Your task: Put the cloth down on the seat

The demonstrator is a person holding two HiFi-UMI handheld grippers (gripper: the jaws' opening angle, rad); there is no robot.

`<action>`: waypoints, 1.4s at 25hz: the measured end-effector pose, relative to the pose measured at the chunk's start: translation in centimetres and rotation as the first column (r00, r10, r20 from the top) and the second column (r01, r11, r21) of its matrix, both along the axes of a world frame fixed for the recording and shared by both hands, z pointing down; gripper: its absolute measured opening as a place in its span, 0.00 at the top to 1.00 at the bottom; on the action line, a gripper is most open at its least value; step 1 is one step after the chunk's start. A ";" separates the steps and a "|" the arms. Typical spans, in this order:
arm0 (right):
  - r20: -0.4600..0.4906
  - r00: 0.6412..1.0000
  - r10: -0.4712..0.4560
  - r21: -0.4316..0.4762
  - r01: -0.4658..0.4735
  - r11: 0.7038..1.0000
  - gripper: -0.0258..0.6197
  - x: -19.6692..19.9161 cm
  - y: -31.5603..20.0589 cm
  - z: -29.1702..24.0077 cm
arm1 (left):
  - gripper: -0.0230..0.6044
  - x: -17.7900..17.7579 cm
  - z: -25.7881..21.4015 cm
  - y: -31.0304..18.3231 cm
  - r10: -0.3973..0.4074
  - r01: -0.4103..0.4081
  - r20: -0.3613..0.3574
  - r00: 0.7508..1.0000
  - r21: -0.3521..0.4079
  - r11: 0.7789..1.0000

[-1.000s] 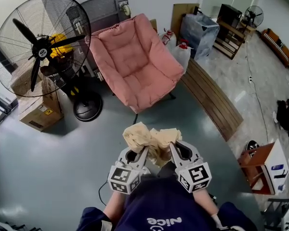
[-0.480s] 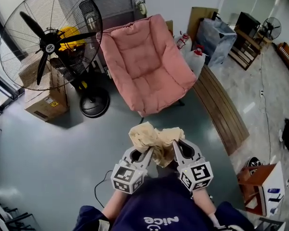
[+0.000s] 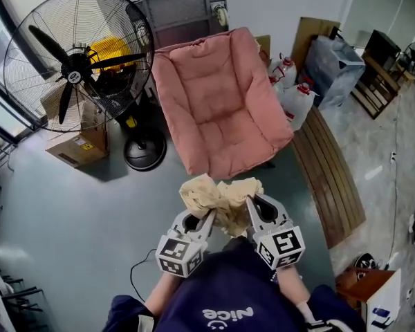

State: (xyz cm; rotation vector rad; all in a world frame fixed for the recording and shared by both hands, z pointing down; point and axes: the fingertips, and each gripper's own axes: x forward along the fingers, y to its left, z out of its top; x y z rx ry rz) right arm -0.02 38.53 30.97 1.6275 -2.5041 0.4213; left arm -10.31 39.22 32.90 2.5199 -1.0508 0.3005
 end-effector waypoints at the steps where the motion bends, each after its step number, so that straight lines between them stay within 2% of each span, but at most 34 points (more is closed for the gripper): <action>1: -0.002 1.000 -0.016 0.001 0.016 1.000 0.86 0.5 -0.8 -0.1 | 0.81 0.6 0.0 -0.7 -0.017 0.017 -0.002 1.000 -0.003 1.000; 7: -0.005 0.995 -0.102 -0.002 0.102 0.995 0.86 3.9 -3.9 -0.2 | 0.81 5.0 0.0 -3.5 -0.082 0.081 -0.026 0.996 -0.020 0.997; 11: -0.001 0.994 -0.110 -0.021 0.110 0.994 0.86 5.7 -5.4 0.6 | 0.81 6.6 1.1 -4.8 -0.104 0.103 -0.022 0.994 -0.042 0.994; 17: 0.023 0.996 -0.088 -0.052 0.089 0.995 0.86 7.4 -6.8 1.8 | 0.81 8.4 1.7 -6.2 -0.064 0.063 -0.014 0.998 -0.056 0.996; 22: 0.015 0.997 -0.071 -0.066 0.072 0.995 0.86 7.5 -8.2 2.6 | 0.81 8.5 3.1 -8.0 -0.052 0.050 -0.021 0.998 -0.082 0.995; 29: -0.054 0.998 -0.037 -0.071 0.033 0.997 0.86 7.8 -14.7 2.6 | 0.81 8.6 3.6 -15.4 -0.020 0.014 -0.061 0.998 -0.096 0.995; 33: 0.056 0.998 0.004 -0.101 0.002 0.995 0.86 7.7 -19.2 2.3 | 0.81 8.7 3.7 -20.3 0.010 -0.017 -0.063 0.998 -0.105 0.994; 35: 0.011 1.000 0.005 -0.093 -0.004 0.996 0.86 7.5 -21.6 2.2 | 0.81 8.7 3.6 -23.0 0.025 -0.030 -0.058 0.998 -0.096 0.995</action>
